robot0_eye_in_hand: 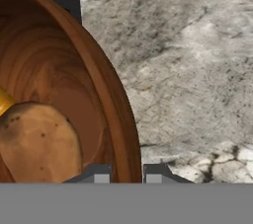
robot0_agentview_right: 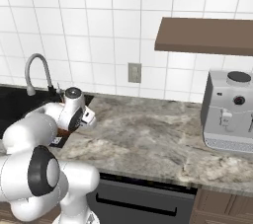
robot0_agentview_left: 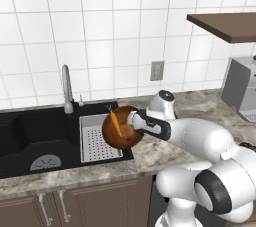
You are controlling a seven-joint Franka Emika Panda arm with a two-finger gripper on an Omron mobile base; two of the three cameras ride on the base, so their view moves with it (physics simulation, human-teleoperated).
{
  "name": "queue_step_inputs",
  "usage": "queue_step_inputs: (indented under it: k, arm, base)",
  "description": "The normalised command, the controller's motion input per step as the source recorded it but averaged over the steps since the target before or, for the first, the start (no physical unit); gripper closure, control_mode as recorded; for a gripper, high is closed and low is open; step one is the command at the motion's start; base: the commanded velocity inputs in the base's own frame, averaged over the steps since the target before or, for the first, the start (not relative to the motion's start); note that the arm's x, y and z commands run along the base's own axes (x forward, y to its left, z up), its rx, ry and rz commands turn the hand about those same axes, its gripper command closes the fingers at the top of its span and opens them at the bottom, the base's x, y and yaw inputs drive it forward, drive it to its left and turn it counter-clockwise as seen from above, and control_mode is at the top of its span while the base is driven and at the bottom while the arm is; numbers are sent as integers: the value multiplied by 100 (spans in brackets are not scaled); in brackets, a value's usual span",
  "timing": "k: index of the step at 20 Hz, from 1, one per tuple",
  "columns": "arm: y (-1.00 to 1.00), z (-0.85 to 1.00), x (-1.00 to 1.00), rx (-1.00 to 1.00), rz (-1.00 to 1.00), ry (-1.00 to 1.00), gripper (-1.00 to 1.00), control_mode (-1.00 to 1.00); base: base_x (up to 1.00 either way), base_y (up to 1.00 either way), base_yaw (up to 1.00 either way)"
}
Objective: Dump the potato and carrot from the bowl so the bowl can be washed. Place the bowl in the sink after clearing the leftovers.
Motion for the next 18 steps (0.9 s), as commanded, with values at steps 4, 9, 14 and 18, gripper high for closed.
queue_step_inputs:
  k: [4, 9, 14, 18]
  arm:
    - [51, 0, 21, -27, 0, 0, 100, -100]
    - [45, 0, 21, -22, 0, 0, 100, -100]
    - [15, 0, 7, -13, 0, 2, 100, -100]
    - [2, 0, 1, -7, 0, 4, 100, -100]
  base:
    - [0, 0, 0]
    - [0, 0, 0]
    - [0, 0, 0]
    - [0, 0, 0]
